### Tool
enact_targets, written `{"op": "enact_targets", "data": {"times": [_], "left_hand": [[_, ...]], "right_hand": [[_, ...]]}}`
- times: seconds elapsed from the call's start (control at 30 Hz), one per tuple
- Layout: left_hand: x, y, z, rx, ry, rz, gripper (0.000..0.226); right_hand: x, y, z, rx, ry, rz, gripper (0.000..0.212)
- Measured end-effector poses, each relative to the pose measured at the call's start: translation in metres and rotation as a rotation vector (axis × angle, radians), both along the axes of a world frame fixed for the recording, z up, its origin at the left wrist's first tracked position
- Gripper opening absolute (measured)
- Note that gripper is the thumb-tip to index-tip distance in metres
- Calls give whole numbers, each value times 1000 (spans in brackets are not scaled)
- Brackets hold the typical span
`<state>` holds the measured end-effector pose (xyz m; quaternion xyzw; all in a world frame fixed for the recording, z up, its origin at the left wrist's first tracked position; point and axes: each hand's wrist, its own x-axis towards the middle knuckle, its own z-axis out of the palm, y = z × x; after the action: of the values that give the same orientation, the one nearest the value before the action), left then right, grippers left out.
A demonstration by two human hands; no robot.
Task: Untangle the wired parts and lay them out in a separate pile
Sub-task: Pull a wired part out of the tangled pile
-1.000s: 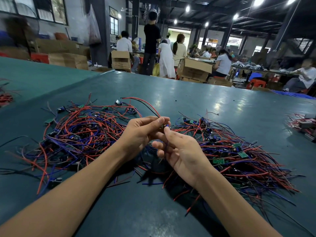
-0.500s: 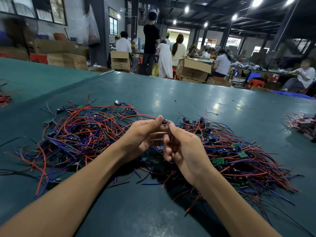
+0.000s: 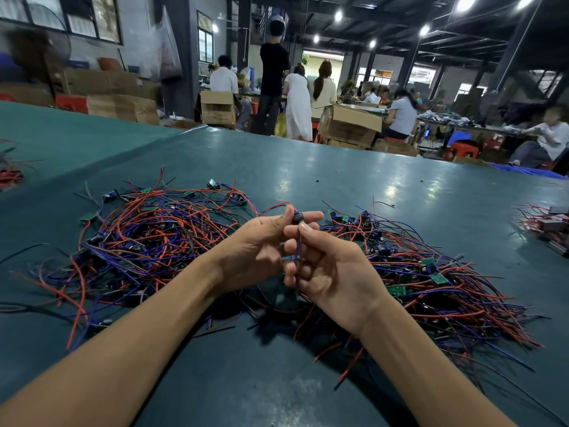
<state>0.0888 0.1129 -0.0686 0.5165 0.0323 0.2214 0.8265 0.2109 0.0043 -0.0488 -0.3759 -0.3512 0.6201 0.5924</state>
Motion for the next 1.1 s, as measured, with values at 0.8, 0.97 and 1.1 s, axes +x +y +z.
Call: {"op": "enact_targets", "data": {"times": [0.8,0.97,1.1], "left_hand": [[5,6,-5,-79,-110,307,35],[2,18,-3,-172,-219,442,36],[1,21,-5,-183,-238,485,34]], "right_hand": [[6,-5,4,17,-476,-216,28],[4,-5,2,1,-487,-225,29],[1,-4,1,-22,-493,-238,29]]}}
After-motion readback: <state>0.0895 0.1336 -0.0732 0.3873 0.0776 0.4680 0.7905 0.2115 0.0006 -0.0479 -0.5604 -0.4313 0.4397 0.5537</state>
